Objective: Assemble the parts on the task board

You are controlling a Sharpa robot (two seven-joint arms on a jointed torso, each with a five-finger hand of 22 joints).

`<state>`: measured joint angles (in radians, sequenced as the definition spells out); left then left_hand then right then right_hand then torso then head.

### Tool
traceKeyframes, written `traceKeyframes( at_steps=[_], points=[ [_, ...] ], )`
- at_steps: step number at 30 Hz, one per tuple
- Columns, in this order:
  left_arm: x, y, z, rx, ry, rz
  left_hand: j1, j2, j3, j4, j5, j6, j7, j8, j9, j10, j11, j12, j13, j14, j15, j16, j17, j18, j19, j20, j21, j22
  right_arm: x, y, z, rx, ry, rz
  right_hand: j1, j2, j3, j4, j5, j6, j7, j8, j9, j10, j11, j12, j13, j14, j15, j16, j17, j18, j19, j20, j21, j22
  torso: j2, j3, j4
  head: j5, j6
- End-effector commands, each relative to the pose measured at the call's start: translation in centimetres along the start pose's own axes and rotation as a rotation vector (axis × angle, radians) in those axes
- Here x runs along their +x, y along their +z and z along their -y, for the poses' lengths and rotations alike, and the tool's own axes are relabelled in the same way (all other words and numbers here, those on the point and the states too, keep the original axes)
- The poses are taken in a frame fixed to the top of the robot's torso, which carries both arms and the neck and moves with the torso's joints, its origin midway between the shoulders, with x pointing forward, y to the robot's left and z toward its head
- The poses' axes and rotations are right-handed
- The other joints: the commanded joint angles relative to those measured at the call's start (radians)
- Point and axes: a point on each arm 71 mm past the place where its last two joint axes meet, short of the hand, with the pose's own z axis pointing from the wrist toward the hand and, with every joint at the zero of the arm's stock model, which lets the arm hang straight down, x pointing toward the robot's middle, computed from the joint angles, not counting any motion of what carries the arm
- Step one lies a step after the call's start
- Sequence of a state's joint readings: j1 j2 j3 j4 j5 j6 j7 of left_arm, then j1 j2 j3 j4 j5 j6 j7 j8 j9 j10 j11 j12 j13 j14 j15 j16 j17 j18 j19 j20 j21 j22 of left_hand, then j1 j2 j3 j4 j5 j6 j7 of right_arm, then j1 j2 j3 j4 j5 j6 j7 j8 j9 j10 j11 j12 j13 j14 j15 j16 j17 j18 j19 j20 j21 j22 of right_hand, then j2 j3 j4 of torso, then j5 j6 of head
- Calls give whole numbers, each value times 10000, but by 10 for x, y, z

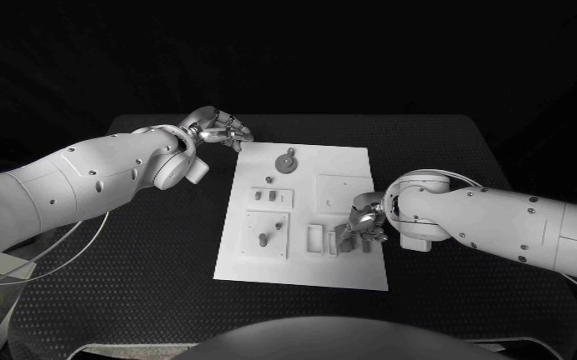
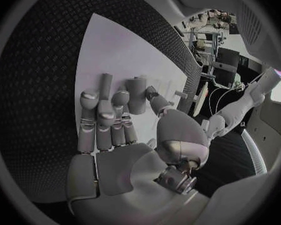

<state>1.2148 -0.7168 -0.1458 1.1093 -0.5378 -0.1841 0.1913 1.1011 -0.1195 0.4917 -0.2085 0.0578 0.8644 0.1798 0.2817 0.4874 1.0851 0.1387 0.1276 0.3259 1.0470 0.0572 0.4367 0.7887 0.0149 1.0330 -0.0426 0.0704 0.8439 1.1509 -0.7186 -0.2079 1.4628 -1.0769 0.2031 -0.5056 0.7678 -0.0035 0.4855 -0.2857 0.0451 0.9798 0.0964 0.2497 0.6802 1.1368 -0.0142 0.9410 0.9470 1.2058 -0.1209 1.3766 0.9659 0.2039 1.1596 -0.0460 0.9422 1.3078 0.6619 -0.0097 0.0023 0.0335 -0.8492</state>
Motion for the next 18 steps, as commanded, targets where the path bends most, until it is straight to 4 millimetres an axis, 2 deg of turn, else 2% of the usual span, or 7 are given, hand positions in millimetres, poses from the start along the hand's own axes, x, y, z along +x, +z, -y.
traceKeyframes(
  at_steps=[1, 7, 18],
  points=[
    [2, 0, 2, 120, -92, -110, -98, -3, -3, 50, 53, -86, 18, 43, -14, -77, 5, 65, 13, 50, 4, -71, 15, -7, -21, 14, 3, -13, 3, 2, 2, -82, 234, 50, 290, 325, 27, -49, 47, 48, 15, -106, -3, -78, -2, 54, -16, 68, 1, -61, 16, 579, 30, 22, -47, 90, 0, 6, 1, -13, -21],
    [1, 0, 1, 94, -87, -88, -100, -3, -4, 54, 53, -87, 18, 44, -16, -81, 5, 72, 16, 53, 3, -77, 21, -7, -20, 13, 3, -13, 5, -2, 1, -384, 913, 59, 308, 384, 41, -49, 46, 112, 4, -86, 9, -54, -10, 66, -29, 87, -1, -69, 31, 579, 41, 41, -40, 98, 2, 9, -8, 25, -17],
    [0, 0, 1, 77, -86, -86, -99, -8, -4, 57, 55, -94, 20, 42, -19, -90, 5, 84, 22, 57, 3, -88, 33, -6, -20, 12, 4, -15, 1, -13, 4, -588, 1631, 261, 222, 269, -6, -26, 45, 208, -21, -62, 22, -6, -34, 83, -57, 134, -22, -86, 52, 579, 75, 67, -30, 106, 3, 3, -2, 30, -10]
  ],
)
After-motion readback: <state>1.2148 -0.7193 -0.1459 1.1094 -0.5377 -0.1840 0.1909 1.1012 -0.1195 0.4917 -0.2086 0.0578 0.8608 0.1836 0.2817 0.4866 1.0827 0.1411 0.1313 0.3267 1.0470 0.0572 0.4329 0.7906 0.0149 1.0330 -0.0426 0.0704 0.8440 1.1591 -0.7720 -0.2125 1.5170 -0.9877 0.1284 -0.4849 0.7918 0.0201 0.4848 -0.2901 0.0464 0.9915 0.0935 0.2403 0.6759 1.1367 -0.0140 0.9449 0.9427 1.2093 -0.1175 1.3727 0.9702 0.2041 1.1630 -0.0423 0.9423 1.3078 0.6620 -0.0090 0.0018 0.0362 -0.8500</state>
